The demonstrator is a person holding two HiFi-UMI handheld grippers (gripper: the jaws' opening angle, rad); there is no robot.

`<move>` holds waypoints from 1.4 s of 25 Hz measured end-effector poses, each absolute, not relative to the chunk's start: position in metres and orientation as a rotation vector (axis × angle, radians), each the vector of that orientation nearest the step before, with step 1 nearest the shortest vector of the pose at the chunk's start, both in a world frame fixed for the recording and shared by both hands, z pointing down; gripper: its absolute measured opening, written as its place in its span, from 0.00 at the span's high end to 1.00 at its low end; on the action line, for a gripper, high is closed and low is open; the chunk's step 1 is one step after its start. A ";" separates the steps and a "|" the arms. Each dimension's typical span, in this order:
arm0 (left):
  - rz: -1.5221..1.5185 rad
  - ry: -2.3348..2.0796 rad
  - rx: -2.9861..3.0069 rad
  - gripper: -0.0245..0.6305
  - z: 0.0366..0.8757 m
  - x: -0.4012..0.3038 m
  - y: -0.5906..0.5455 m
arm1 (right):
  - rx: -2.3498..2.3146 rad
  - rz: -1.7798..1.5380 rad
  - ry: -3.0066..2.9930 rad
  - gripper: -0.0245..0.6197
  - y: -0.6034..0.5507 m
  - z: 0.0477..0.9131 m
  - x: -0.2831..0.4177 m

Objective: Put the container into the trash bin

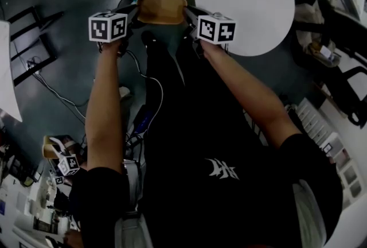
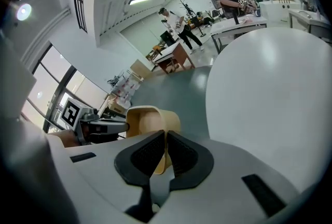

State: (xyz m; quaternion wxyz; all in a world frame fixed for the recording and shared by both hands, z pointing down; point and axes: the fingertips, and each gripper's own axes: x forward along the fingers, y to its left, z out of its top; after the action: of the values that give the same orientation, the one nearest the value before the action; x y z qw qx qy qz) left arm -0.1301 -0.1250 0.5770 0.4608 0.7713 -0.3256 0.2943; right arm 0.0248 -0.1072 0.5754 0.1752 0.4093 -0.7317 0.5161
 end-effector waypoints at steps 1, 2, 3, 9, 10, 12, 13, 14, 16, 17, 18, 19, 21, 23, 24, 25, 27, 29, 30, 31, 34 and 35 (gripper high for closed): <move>0.718 -0.814 1.888 0.94 0.581 -0.140 -0.123 | 1.143 1.459 -2.073 0.89 -0.108 0.579 0.016; 0.713 -0.831 1.877 0.94 0.585 -0.150 -0.122 | 1.127 1.455 -2.075 0.89 -0.109 0.584 0.006; 0.710 -0.852 1.866 0.94 0.589 -0.160 -0.121 | 1.112 1.450 -2.076 0.89 -0.110 0.588 -0.004; 0.672 -0.935 1.801 0.94 0.621 -0.214 -0.114 | 1.035 1.411 -2.074 0.89 -0.114 0.619 -0.056; 0.664 -0.939 1.790 0.94 0.629 -0.221 -0.112 | 1.024 1.404 -2.072 0.89 -0.114 0.626 -0.063; 0.644 -0.945 1.772 0.94 0.644 -0.229 -0.110 | 1.009 1.385 -2.065 0.89 -0.115 0.641 -0.072; 0.636 -0.950 1.764 0.94 0.652 -0.231 -0.108 | 1.006 1.376 -2.060 0.89 -0.117 0.649 -0.075; 0.631 -0.955 1.755 0.94 0.660 -0.232 -0.107 | 1.006 1.371 -2.054 0.89 -0.117 0.657 -0.076; 0.632 -0.969 1.738 0.94 0.677 -0.236 -0.102 | 1.006 1.364 -2.042 0.89 -0.117 0.675 -0.078; 0.636 -0.975 1.729 0.94 0.685 -0.238 -0.099 | 1.003 1.358 -2.035 0.89 -0.116 0.684 -0.079; 0.638 -0.980 1.721 0.94 0.693 -0.240 -0.097 | 1.000 1.351 -2.028 0.89 -0.116 0.694 -0.081; 0.639 -0.986 1.713 0.94 0.701 -0.241 -0.095 | 0.995 1.346 -2.022 0.89 -0.116 0.703 -0.083; 0.640 -1.000 1.702 0.94 0.717 -0.237 -0.093 | 0.985 1.337 -2.011 0.89 -0.115 0.721 -0.079; 0.640 -1.020 1.696 0.94 0.735 -0.230 -0.091 | 0.974 1.324 -2.002 0.89 -0.113 0.739 -0.072; 0.642 -1.034 1.694 0.94 0.743 -0.233 -0.090 | 0.971 1.320 -1.996 0.89 -0.113 0.749 -0.075; 0.645 -1.047 1.690 0.94 0.752 -0.240 -0.090 | 0.969 1.317 -1.988 0.89 -0.113 0.759 -0.083; 0.645 -1.065 1.677 0.94 0.771 -0.257 -0.089 | 0.968 1.315 -1.969 0.89 -0.114 0.779 -0.099; 0.641 -1.070 1.654 0.94 0.789 -0.264 -0.085 | 0.966 1.316 -1.955 0.89 -0.114 0.798 -0.107; 0.640 -1.072 1.645 0.94 0.796 -0.266 -0.082 | 0.960 1.313 -1.952 0.89 -0.113 0.807 -0.109; 0.640 -1.075 1.639 0.94 0.803 -0.267 -0.079 | 0.949 1.307 -1.951 0.89 -0.111 0.815 -0.111; 0.637 -1.097 1.623 0.94 0.823 -0.271 -0.070 | 0.903 1.277 -1.952 0.89 -0.106 0.838 -0.117; 0.634 -1.105 1.614 0.94 0.831 -0.273 -0.067 | 0.892 1.268 -1.952 0.89 -0.104 0.845 -0.118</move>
State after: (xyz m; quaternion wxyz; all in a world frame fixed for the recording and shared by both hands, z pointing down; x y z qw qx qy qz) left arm -0.2726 -0.0668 0.8305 0.5164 0.6721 -0.4603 0.2640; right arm -0.1185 -0.1039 0.8453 0.3188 0.3393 -0.7421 0.4822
